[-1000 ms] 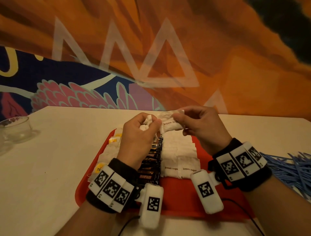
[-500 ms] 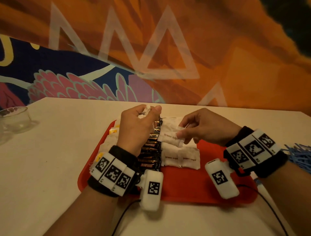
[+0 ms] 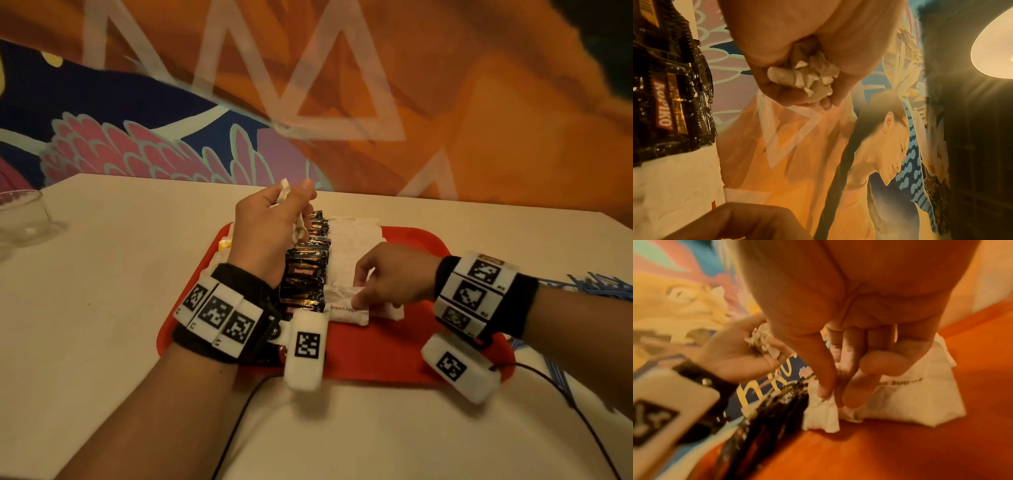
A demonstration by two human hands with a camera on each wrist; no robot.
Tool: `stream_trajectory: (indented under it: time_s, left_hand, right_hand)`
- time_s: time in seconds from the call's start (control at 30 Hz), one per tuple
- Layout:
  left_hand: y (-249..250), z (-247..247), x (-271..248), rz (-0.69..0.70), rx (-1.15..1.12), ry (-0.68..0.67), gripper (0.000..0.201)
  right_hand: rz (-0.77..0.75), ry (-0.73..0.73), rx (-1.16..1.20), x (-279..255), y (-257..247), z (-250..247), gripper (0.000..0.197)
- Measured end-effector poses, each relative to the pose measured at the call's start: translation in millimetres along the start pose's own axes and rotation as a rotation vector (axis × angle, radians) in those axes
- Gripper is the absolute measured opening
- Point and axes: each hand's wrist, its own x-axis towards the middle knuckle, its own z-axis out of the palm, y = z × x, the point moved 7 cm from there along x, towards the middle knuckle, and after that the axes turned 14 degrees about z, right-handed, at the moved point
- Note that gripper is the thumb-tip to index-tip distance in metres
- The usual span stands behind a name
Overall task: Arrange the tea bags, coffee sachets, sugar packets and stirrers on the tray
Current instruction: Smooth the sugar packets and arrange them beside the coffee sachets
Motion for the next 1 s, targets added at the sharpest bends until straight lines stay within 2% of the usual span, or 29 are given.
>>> stream_trajectory:
  time_s: [0.17,0.23,0.3,0.4,0.43,0.57,0.7,0.83,1.0]
  left_hand:
    - [0,-1,0,-0.015,-0.004,0.003,0.019]
    - [-1,-2,1,-0.019,0.000,0.005,0.019]
    - [-1,-3,2,-0.020,-0.001,0.006,0.020]
    - [0,-2,1,-0.011,0.007,0.007,0.021]
    - [0,-2,1,-0.009,0.009,0.006,0.021]
    - [-1,-2,1,-0.020,0.002,0.006,0.020]
    - [-1,0,0,-0.021,-0.015,0.000,0.020]
    - [-1,0,0,-0.030,-0.016,-0.004,0.020]
    - [-1,-1,-1,-0.031,-0.005,-0.007,0.020]
  right_hand:
    - [-0.036,0.203,-0.258,-4,-9,-6,0.036]
    - [-0.077,0.266,-0.250,-10,-13,-12,0.036]
    - [-0.192,0.289,-0.216,-18,-22,-15,0.028]
    - [-0.359,0.234,-0.244,-29,-37,-8,0.008]
    - [-0.369,0.197,-0.252,-29,-39,-3,0.009]
    - [-0.296,0.115,-0.334,-19,-34,14,0.023]
    - [-0.287,0.146,-0.346,-16,-31,14,0.028]
    - [-0.322,0.195,-0.276,-20,-34,6,0.022]
    - [-0.314,0.107,-0.313,-17,-34,15,0.028]
